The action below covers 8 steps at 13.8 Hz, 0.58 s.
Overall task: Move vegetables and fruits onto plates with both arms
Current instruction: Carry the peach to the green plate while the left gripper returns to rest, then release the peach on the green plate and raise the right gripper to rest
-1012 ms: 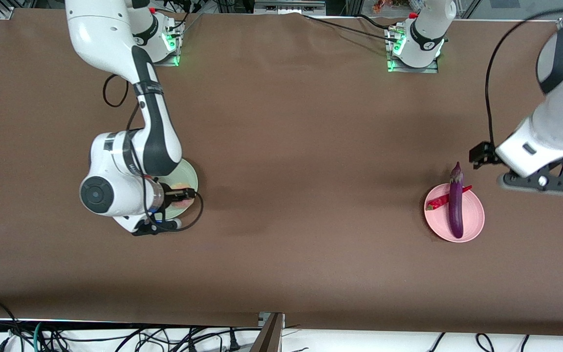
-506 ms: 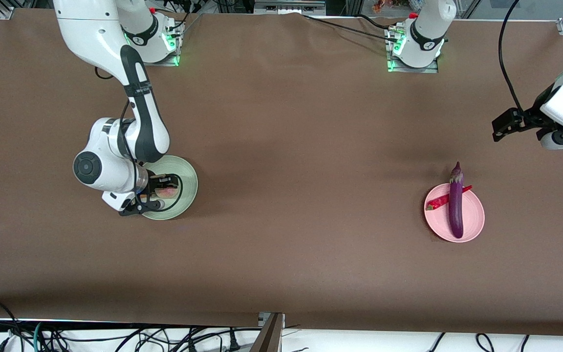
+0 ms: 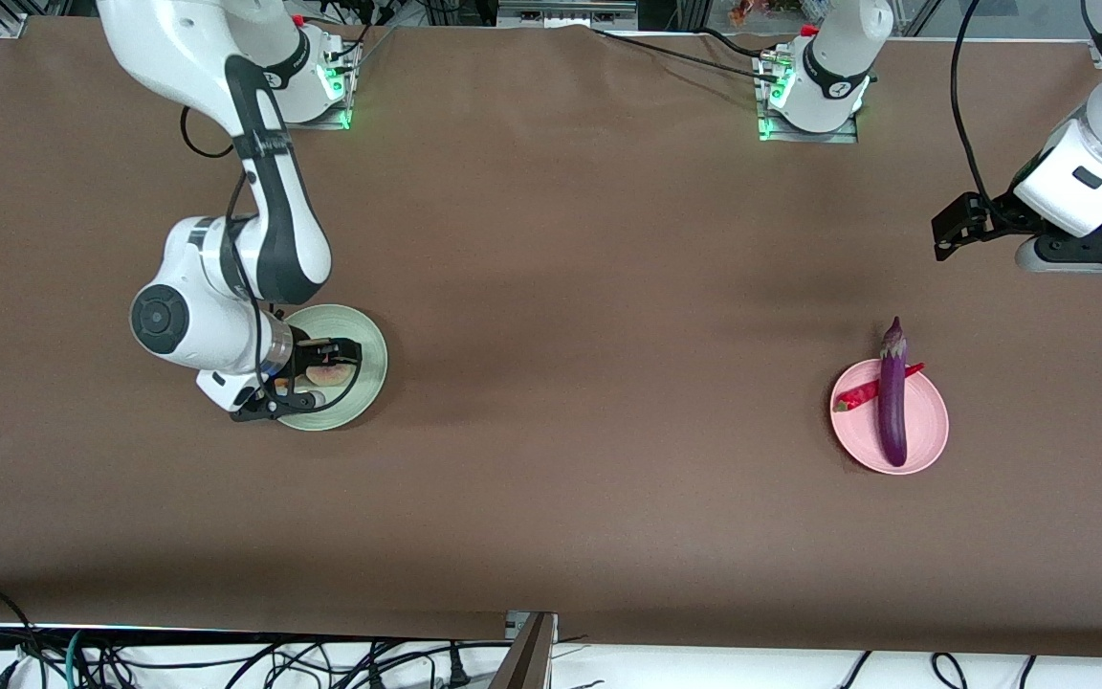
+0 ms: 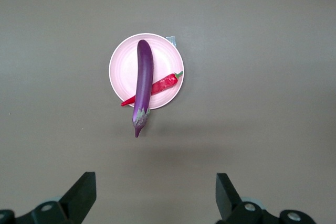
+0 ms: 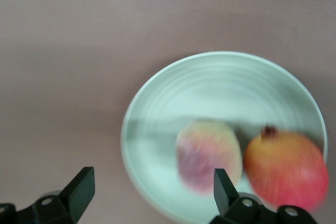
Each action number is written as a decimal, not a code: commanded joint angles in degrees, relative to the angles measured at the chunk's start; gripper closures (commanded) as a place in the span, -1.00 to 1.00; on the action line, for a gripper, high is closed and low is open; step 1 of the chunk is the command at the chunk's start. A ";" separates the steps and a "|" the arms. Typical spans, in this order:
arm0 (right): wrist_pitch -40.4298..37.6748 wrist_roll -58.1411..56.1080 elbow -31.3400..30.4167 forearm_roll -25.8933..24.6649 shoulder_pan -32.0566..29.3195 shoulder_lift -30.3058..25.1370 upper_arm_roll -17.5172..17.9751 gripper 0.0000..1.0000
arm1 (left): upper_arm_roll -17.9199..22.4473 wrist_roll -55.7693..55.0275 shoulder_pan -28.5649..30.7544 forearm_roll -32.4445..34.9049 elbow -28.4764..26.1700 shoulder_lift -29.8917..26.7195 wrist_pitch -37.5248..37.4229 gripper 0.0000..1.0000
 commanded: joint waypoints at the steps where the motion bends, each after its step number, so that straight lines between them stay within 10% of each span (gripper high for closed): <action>1: -9.58 8.49 4.55 -7.67 0.66 -7.49 -0.07 -1.00 | -0.91 0.22 1.34 -0.23 -0.73 -0.64 0.08 -1.00; 8: -26.70 7.80 12.72 -13.86 0.05 -15.25 -2.35 -1.00 | -0.83 0.22 1.43 -0.23 -0.73 -0.55 -0.28 -1.00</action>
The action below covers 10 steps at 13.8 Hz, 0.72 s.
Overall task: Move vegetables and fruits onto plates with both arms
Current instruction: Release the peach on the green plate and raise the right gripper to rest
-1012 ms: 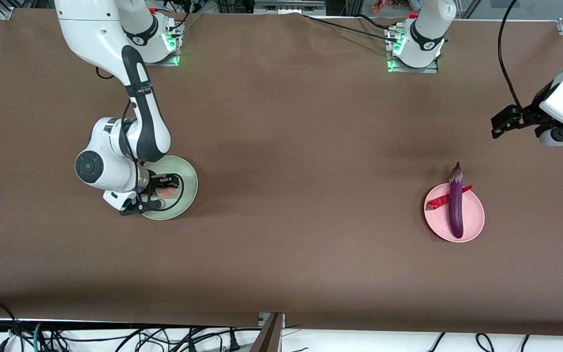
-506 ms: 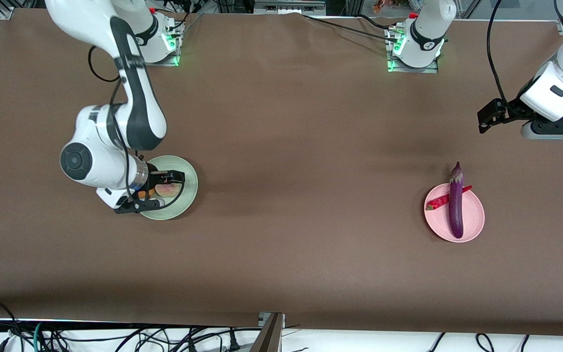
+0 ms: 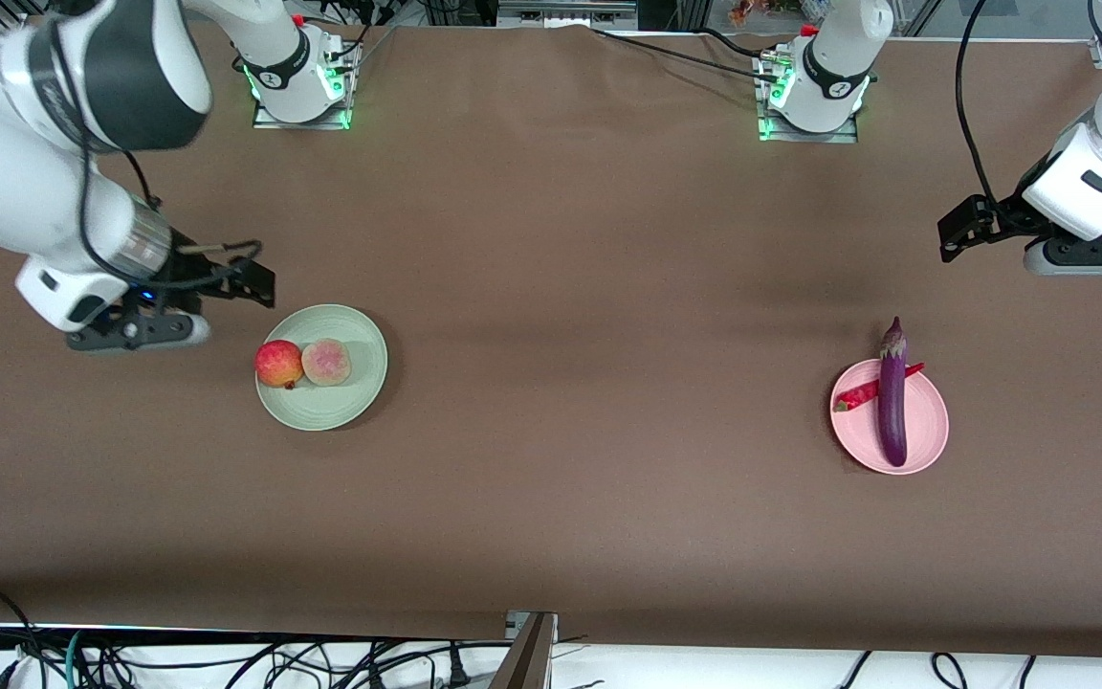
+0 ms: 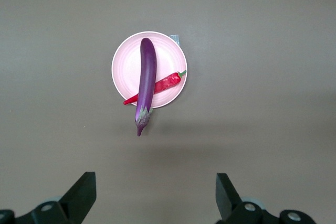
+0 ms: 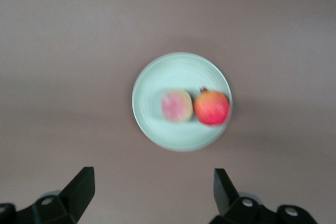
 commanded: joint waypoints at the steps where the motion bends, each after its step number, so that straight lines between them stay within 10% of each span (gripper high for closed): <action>1: -8.81 0.61 3.58 -0.27 -0.14 0.64 0.07 -1.00 | -0.74 0.31 0.87 -0.32 -0.59 -0.68 -0.20 -1.00; 6: -6.11 -1.57 -0.18 0.26 -3.45 -3.40 -0.12 -1.00 | -0.66 0.31 0.87 -0.32 -0.50 -0.76 -0.37 -1.00; 10: -6.46 -4.31 -1.78 -5.26 -22.41 -7.36 19.60 -1.00 | -0.66 0.22 0.95 -0.32 -0.50 -0.68 -0.37 -1.00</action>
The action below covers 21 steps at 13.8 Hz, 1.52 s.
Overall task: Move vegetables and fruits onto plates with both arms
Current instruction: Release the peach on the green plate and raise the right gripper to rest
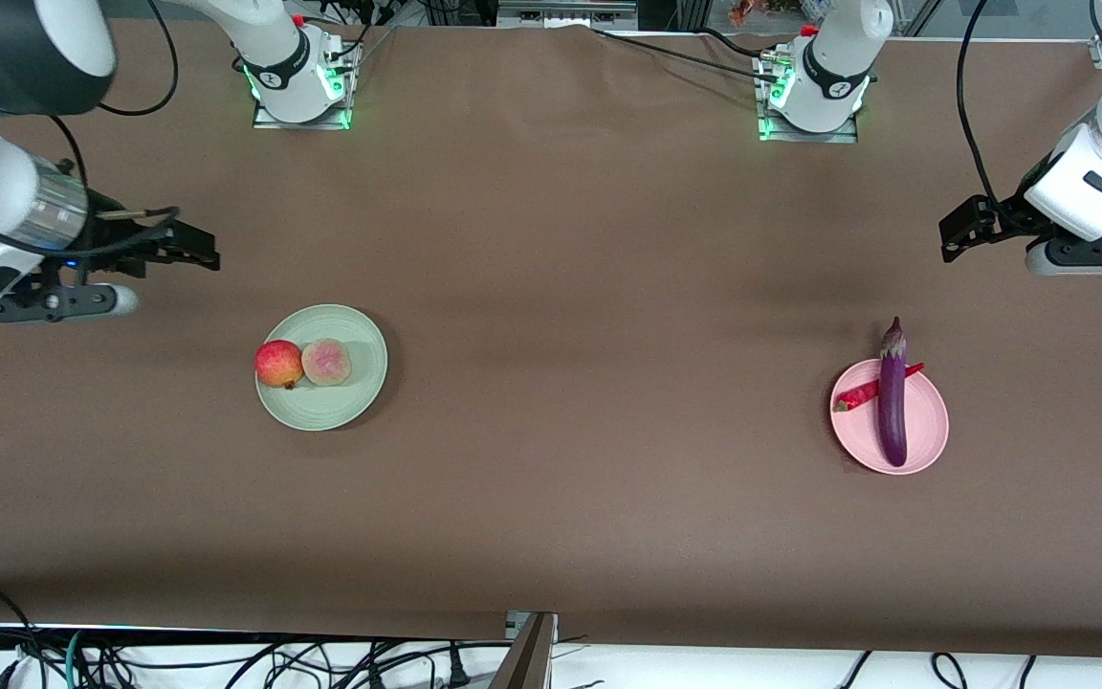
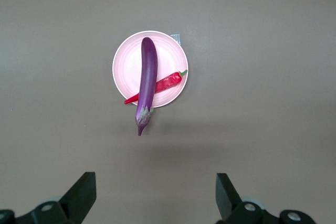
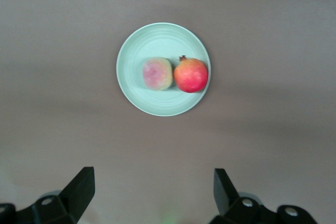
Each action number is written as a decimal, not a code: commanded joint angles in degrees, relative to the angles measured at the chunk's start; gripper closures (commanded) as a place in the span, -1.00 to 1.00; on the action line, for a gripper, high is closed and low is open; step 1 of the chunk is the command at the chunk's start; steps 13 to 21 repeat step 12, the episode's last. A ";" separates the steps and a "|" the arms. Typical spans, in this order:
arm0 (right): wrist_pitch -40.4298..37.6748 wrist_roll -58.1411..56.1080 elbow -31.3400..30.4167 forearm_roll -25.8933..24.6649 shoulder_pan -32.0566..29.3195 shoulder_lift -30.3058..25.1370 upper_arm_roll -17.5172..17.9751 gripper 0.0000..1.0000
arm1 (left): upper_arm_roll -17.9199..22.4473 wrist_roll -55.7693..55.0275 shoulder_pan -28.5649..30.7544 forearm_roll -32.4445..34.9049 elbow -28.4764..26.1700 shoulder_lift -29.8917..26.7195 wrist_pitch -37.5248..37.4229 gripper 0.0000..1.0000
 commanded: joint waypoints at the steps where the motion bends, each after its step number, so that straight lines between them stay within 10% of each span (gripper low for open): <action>1: 0.35 -0.34 -3.99 -3.69 -13.61 -5.06 15.52 -1.00 | -0.64 0.22 0.66 -0.32 -0.49 -0.68 -0.30 -1.00; 21: 1.23 -0.07 -4.18 -7.03 -14.54 -6.65 18.39 -1.00 | -0.64 0.13 0.66 -0.32 -0.49 -0.33 -0.13 -1.00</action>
